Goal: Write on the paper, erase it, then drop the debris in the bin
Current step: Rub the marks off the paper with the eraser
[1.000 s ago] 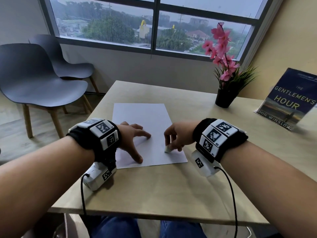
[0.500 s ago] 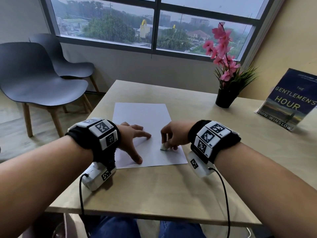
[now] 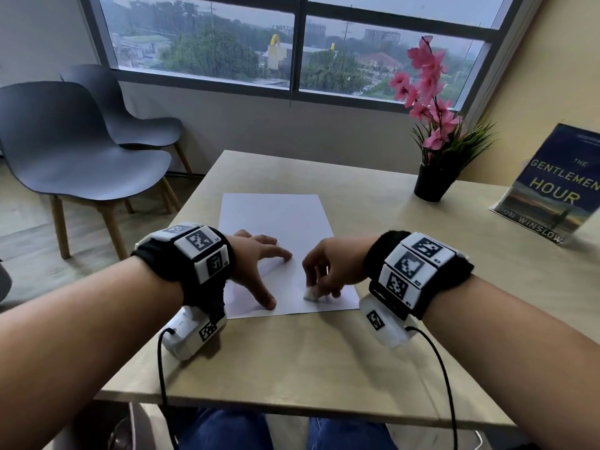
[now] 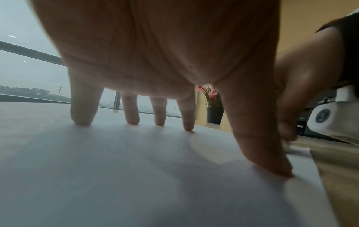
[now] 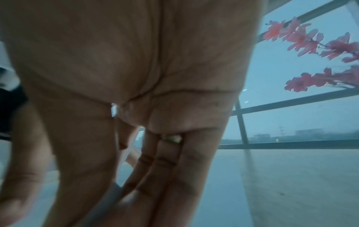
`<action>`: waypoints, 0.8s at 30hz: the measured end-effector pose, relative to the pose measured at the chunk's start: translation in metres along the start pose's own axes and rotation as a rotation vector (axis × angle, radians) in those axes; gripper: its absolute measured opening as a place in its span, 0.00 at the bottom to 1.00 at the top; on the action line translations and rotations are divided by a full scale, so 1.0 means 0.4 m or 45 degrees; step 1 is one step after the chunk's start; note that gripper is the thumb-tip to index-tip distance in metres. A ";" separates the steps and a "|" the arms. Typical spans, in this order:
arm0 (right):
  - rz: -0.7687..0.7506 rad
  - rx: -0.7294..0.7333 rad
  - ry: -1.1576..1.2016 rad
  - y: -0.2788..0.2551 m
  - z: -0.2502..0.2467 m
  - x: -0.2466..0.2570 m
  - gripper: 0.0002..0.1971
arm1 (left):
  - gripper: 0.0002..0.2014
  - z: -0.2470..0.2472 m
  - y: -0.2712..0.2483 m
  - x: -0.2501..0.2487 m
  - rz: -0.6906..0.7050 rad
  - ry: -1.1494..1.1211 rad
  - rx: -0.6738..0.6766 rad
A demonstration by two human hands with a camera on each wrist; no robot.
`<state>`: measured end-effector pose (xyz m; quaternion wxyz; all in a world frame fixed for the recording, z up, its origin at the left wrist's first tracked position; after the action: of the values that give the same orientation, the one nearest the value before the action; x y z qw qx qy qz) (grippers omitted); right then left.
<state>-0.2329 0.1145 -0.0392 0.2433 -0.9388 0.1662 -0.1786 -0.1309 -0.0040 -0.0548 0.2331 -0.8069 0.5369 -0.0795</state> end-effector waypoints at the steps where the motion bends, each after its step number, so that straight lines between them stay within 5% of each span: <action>1: -0.022 0.043 -0.019 -0.006 0.005 0.006 0.09 | 0.48 0.000 0.000 0.000 0.001 -0.002 -0.002; 8: 0.077 -0.129 -0.044 0.032 -0.029 -0.010 0.08 | 0.48 0.001 0.003 0.003 -0.006 0.003 -0.003; 14: -0.047 0.069 0.055 0.000 0.009 0.002 0.09 | 0.48 0.002 0.005 0.001 0.016 -0.024 -0.013; 19: 0.046 0.033 0.126 -0.019 -0.008 -0.049 0.08 | 0.48 -0.004 0.011 0.004 0.050 -0.109 -0.099; 24: 0.139 0.014 0.067 -0.037 -0.015 -0.080 0.08 | 0.49 -0.001 0.017 0.034 -0.040 -0.074 -0.008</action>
<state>-0.2604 0.1371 -0.0348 0.2533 -0.9219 0.2225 -0.1906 -0.1311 -0.0185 -0.0595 0.2449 -0.8179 0.5175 -0.0579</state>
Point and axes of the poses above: each hand's wrist, its own y-axis towards the middle knuckle, its own z-axis out of the palm, x = y × z, the point moved 4 cm from there along y, towards the middle knuckle, and after that the axes turned 4 degrees about -y, right-handed, at the moved point
